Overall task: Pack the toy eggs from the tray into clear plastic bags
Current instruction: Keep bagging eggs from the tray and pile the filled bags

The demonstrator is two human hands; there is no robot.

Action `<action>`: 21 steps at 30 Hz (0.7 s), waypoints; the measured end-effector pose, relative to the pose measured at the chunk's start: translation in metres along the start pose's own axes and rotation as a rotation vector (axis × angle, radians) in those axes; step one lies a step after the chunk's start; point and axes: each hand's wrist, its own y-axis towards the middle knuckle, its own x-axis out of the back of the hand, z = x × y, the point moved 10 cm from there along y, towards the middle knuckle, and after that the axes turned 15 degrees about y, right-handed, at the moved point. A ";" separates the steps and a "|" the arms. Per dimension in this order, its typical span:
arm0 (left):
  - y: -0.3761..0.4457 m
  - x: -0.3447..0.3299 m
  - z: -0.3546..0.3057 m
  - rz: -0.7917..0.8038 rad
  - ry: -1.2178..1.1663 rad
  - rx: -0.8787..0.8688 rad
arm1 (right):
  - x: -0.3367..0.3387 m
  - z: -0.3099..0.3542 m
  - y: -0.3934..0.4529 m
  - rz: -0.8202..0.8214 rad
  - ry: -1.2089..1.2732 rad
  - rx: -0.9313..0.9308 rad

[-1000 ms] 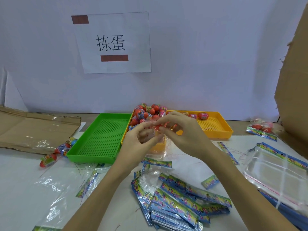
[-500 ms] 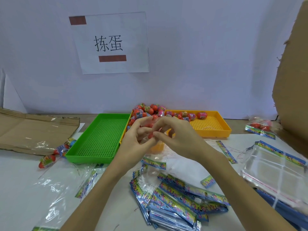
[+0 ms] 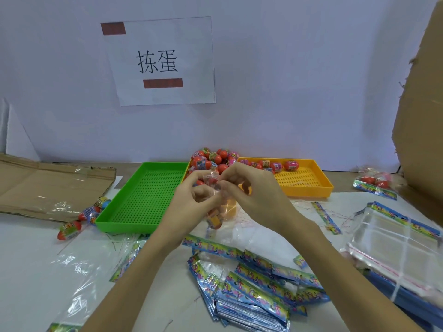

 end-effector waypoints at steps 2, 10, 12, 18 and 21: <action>-0.001 -0.007 0.003 0.057 -0.064 0.024 | 0.001 0.000 -0.001 -0.013 -0.001 0.020; 0.000 0.039 0.012 -0.327 -0.100 0.106 | 0.031 -0.013 -0.005 -0.331 0.077 -0.026; -0.003 0.052 0.018 -0.431 -0.171 0.142 | 0.024 -0.030 -0.006 -0.279 0.042 -0.121; -0.004 0.056 0.022 -0.472 -0.286 0.179 | -0.016 -0.048 -0.011 -0.066 -0.198 -0.139; -0.002 0.051 0.019 -0.425 -0.223 0.162 | -0.042 -0.058 -0.018 0.102 -0.438 -0.117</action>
